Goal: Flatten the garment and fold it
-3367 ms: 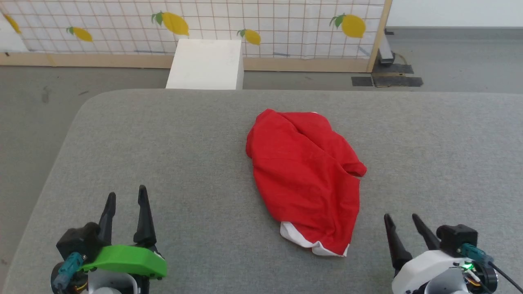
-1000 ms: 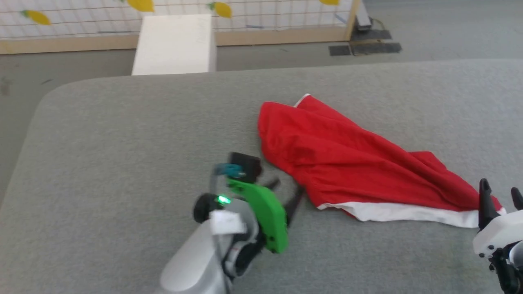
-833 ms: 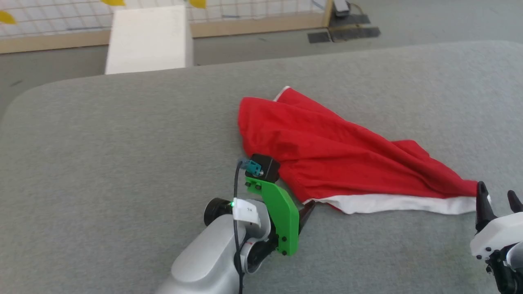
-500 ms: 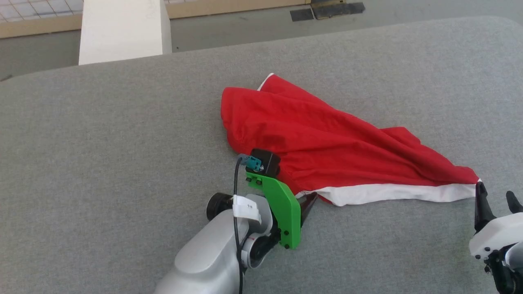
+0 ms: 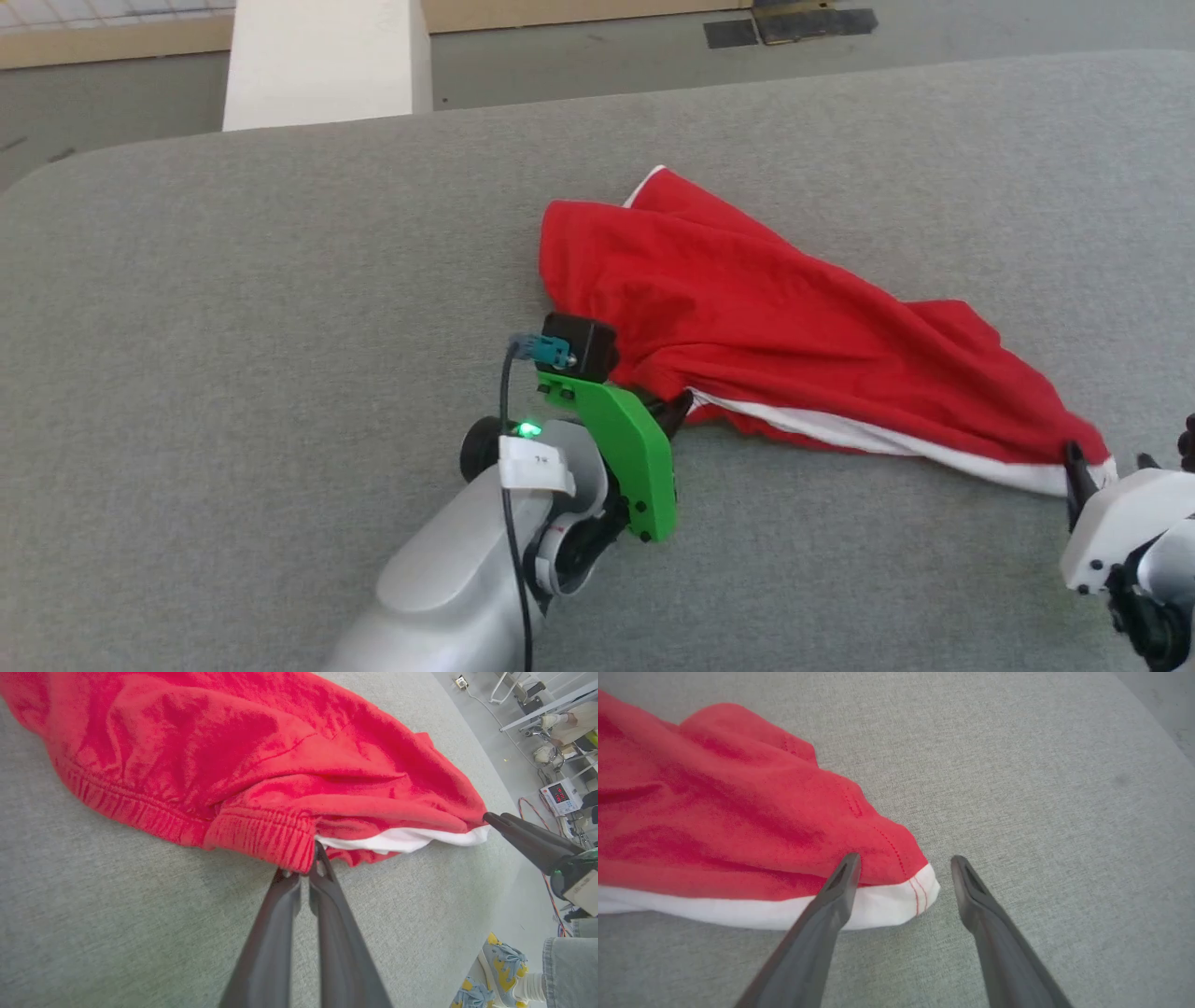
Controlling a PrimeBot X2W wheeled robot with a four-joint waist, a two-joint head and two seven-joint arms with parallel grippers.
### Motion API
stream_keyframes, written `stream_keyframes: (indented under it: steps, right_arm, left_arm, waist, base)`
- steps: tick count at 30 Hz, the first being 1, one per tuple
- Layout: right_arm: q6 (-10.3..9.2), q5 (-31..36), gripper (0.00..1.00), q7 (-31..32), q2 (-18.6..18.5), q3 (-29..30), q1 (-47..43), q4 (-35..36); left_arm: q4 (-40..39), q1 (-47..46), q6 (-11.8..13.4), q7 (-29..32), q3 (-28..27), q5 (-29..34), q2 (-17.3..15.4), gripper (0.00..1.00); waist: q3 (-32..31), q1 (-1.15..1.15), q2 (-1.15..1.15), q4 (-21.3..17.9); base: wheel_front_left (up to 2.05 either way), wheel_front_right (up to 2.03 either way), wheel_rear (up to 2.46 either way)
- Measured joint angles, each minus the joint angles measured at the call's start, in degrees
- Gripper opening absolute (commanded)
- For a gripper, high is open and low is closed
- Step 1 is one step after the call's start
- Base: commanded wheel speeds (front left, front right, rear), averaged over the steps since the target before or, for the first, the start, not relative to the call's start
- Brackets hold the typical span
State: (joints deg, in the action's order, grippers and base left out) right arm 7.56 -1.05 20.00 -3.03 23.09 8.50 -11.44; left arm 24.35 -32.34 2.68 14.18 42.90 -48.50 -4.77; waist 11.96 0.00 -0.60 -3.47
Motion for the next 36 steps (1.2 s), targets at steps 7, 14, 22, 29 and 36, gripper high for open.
stream_keyframes:
  steps: [7,14,22,29,36]
  right_arm:
    - [0.0,3.1,1.0,12.4,-1.3,0.8,1.0,0.7]
    - [0.0,2.3,0.77,18.7,-2.6,-0.3,1.2,0.1]
    - [0.01,-3.1,0.0,17.8,-3.4,-2.5,1.2,2.6]
    - [0.0,-17.0,0.0,20.5,-3.8,-6.4,4.4,13.4]
    - [0.0,-25.2,0.0,23.1,-8.5,-11.0,18.2,17.2]
  left_arm:
    - [-5.5,2.6,1.5,2.1,0.4,-0.4,-1.5,0.0]
    - [-8.0,3.9,2.2,2.9,0.8,-0.5,-2.3,0.0]
    - [-10.2,4.4,2.4,1.8,0.1,-1.2,-2.5,0.0]
    - [-16.0,5.1,1.9,-0.5,-6.2,-6.1,-4.0,0.0]
    - [-20.4,-3.1,1.0,0.9,-13.2,-6.8,-11.2,0.0]
  waist:
    - [0.6,0.0,0.0,1.8]
    - [1.5,0.0,0.0,3.0]
    - [0.8,0.0,0.0,3.4]
    - [-1.7,0.0,0.0,3.0]
    - [-4.1,0.0,0.0,2.3]
  base:
    - [0.0,0.0,0.0]
    - [0.0,0.0,0.0]
    - [0.0,0.0,0.0]
    - [0.0,0.0,0.0]
    - [0.0,0.0,0.0]
